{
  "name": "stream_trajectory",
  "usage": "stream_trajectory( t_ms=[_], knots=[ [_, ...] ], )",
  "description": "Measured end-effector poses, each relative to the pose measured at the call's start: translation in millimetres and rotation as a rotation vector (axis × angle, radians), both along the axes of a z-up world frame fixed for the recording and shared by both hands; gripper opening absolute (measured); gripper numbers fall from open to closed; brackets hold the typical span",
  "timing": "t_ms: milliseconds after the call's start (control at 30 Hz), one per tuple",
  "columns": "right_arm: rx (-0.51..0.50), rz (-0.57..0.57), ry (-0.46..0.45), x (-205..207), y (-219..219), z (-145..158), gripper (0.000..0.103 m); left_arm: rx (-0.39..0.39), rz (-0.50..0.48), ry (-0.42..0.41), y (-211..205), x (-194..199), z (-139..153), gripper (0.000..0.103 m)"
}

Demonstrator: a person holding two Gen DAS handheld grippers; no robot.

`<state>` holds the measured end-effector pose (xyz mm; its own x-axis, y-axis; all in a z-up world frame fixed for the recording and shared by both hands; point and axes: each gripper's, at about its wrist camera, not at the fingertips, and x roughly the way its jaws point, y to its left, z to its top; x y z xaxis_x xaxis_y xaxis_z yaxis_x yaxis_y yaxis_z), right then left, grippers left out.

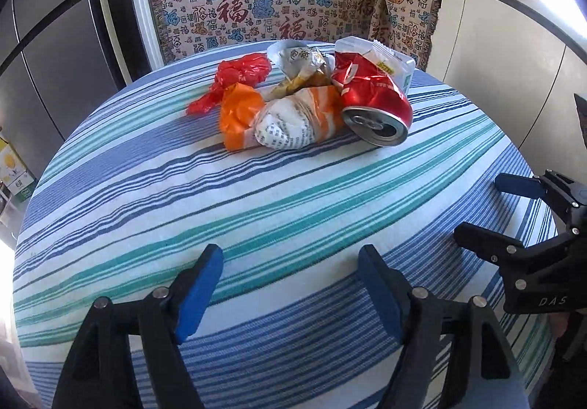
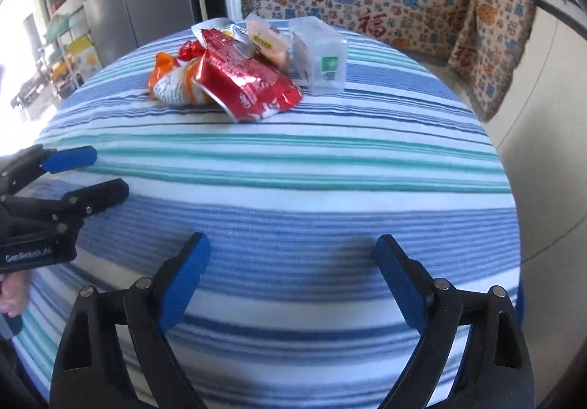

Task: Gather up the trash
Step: 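Bring both open tools back over the table toward the remaining trash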

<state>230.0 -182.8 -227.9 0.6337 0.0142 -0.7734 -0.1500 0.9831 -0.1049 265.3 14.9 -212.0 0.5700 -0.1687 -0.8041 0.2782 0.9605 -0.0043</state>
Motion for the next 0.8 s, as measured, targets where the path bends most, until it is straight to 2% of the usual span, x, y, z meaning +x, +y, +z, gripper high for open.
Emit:
stream_trajectory(
  t_ms=[100, 167, 367, 500, 600, 700, 800],
  knots=[
    [-0.003, -0.028, 0.010, 12, 0, -1, 0.102, -0.002, -0.036, 0.004, 8, 13, -2, 0.086],
    [-0.002, -0.035, 0.013, 15, 2, -2, 0.103, 0.001, -0.072, 0.012, 11, 30, -3, 0.094],
    [-0.006, -0.037, 0.012, 17, 7, -4, 0.103, -0.003, -0.148, 0.015, 23, 85, -5, 0.095],
    [-0.006, -0.036, 0.011, 15, 7, -3, 0.103, -0.028, -0.238, 0.017, 21, 108, -5, 0.095],
    [-0.006, -0.036, 0.011, 15, 6, -3, 0.103, -0.072, -0.334, 0.011, 14, 108, -1, 0.094],
    [-0.003, -0.030, 0.006, 15, 6, -3, 0.103, -0.095, -0.450, -0.005, 4, 92, 3, 0.093],
    [-0.002, -0.030, 0.006, 15, 5, -3, 0.103, -0.135, -0.570, 0.045, 2, 68, 2, 0.093]
  ],
)
